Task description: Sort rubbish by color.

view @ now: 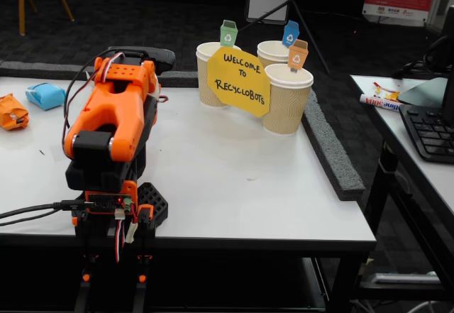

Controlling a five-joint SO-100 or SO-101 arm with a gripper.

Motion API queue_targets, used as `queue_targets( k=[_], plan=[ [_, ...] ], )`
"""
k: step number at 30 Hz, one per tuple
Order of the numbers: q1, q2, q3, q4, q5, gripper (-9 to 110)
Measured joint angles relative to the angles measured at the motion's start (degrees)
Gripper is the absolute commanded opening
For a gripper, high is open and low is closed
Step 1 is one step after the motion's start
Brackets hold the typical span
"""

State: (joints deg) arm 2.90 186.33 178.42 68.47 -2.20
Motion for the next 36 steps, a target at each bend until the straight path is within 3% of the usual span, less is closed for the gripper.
queue_targets(
  k=[15,36],
  plan=[
    [0.6,-7.1,-8.5,-2.3,0.0,6],
    [-1.7,-35.3,-41.0,-0.4,0.0,7]
  ],
)
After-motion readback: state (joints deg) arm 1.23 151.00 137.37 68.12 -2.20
